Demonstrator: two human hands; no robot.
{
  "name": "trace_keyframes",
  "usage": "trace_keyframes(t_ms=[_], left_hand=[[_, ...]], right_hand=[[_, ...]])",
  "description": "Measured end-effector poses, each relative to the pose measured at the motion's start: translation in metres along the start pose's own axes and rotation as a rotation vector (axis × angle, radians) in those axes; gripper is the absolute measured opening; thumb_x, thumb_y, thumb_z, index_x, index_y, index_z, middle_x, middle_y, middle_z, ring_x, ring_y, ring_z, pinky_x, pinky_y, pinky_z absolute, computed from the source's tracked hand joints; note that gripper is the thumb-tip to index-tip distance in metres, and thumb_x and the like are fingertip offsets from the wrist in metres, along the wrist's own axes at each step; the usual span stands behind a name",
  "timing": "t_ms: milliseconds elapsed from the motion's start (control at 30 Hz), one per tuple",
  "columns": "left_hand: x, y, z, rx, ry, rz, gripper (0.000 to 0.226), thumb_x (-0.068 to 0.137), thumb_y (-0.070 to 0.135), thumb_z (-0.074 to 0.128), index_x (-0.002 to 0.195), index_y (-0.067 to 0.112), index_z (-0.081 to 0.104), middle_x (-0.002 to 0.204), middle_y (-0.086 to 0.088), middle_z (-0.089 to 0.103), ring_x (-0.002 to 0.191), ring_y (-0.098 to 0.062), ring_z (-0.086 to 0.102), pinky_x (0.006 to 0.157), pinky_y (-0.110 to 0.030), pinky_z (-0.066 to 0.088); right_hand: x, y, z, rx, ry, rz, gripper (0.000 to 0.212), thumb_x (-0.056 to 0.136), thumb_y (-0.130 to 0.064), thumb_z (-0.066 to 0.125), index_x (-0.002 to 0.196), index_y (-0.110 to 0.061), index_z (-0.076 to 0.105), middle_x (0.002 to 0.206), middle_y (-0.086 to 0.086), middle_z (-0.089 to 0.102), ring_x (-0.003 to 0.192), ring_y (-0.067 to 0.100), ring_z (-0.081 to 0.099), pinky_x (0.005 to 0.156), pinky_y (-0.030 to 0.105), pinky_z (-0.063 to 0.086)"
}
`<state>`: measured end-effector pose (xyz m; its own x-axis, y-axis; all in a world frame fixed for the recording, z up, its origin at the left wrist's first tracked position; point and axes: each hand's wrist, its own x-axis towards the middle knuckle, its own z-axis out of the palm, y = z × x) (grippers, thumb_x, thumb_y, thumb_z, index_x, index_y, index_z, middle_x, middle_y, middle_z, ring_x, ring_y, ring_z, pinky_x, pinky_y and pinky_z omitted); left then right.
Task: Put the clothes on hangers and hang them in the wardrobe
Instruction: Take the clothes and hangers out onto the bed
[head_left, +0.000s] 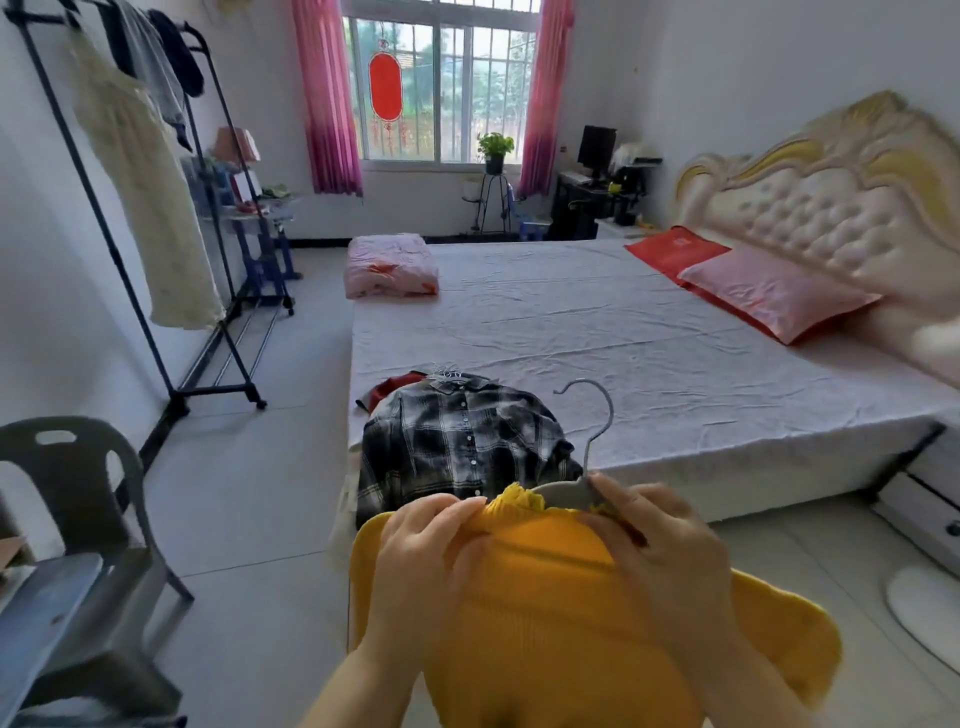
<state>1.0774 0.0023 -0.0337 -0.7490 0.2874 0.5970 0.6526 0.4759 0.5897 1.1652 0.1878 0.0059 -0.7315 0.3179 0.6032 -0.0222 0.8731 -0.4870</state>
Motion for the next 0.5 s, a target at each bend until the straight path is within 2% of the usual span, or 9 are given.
trace_keyframes(t_ms=[167,300,400,500], left_hand=[[0.061,-0.027,0.046,0.043,0.009,-0.063,0.029,0.075,0.013,0.071,0.103,0.011,0.070,0.102,-0.007,0.067,0.093,-0.027,0.061,0.078,-0.053,0.054],[0.109,-0.060,0.083,0.033,0.018,-0.080,0.029,0.074,0.013,0.073,0.103,0.012,0.070,0.101,-0.005,0.067,0.094,-0.024,0.059,0.079,-0.052,0.053],[0.148,-0.094,0.110,0.011,0.022,-0.121,0.030,0.077,0.023,0.066,0.105,0.014,0.069,0.104,-0.003,0.065,0.098,-0.025,0.059,0.084,-0.051,0.051],[0.194,-0.127,0.133,0.022,0.016,-0.134,0.030,0.076,0.022,0.069,0.105,0.015,0.070,0.103,-0.003,0.066,0.097,-0.026,0.060,0.084,-0.050,0.051]], right_hand=[[0.073,0.045,0.039,0.043,-0.037,-0.057,0.038,0.072,-0.034,0.066,0.109,-0.024,0.068,0.082,-0.003,0.066,0.061,0.010,0.060,0.049,0.027,0.055],[0.124,0.081,0.081,0.052,-0.059,-0.051,0.038,0.073,-0.036,0.064,0.110,-0.027,0.066,0.083,-0.007,0.065,0.063,0.006,0.060,0.056,0.017,0.053],[0.165,0.106,0.121,0.069,-0.067,-0.038,0.038,0.073,-0.036,0.065,0.110,-0.029,0.066,0.084,-0.013,0.061,0.069,0.001,0.057,0.063,0.002,0.045],[0.211,0.124,0.160,0.081,-0.088,-0.021,0.038,0.071,-0.035,0.067,0.109,-0.028,0.068,0.083,-0.015,0.058,0.070,0.000,0.056,0.069,-0.002,0.041]])
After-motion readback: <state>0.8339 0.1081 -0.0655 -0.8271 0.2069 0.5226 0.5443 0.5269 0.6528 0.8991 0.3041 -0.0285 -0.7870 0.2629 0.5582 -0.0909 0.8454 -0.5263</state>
